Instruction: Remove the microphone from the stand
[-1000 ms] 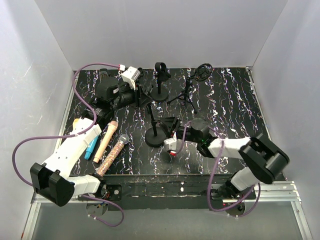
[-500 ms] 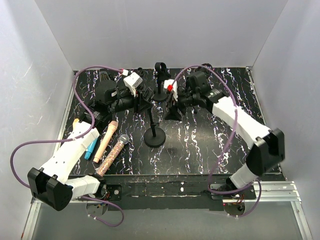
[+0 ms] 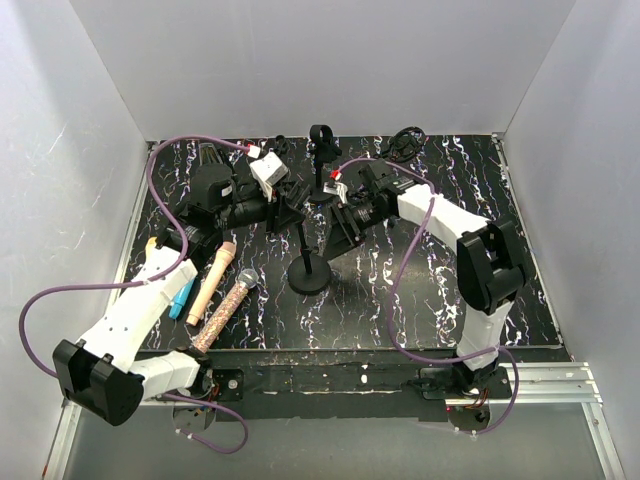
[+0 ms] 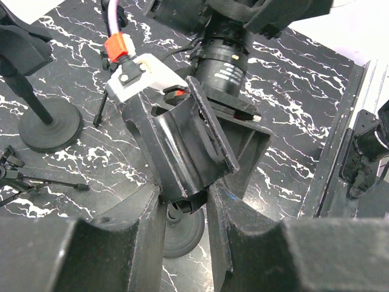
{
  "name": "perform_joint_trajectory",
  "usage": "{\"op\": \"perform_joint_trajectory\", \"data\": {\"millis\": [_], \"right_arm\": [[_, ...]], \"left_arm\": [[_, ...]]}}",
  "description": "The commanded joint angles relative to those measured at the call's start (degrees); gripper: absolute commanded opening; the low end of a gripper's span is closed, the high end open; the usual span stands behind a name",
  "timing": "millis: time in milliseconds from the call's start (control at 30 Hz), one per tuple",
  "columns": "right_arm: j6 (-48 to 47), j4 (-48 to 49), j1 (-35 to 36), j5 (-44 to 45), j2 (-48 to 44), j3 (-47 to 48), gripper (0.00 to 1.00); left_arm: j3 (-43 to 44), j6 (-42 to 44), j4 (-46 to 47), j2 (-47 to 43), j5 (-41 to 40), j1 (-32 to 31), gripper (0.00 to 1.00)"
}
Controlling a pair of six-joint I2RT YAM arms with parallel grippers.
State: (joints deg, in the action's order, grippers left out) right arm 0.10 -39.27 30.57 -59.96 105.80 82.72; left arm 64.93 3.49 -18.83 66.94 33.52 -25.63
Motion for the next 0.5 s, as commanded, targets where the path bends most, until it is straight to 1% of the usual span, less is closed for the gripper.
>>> {"op": "perform_joint_trajectory", "data": {"millis": [0, 167, 333, 467], "right_arm": [[7.71, 4.45, 0.19, -3.67, 3.35, 3.24, 0.69], [11.84, 10.08, 0.19, -3.41, 6.26, 4.03, 0.6], [15.97, 14.56, 0.11, -4.28, 8.63, 5.17, 0.57], [17.13, 16.15, 0.11, -5.16, 9.6, 5.88, 0.44]], "left_arm": [[-1.03, 3.1, -2.97, -1.72, 0.06, 0.14, 0.0], [-0.85, 4.07, -3.06, -1.11, 0.14, 0.14, 0.0], [-0.5, 5.13, -2.88, -0.84, -0.03, 0.14, 0.0], [-0.41, 5.83, -3.41, -1.02, -0.47, 0.14, 0.0]]}}
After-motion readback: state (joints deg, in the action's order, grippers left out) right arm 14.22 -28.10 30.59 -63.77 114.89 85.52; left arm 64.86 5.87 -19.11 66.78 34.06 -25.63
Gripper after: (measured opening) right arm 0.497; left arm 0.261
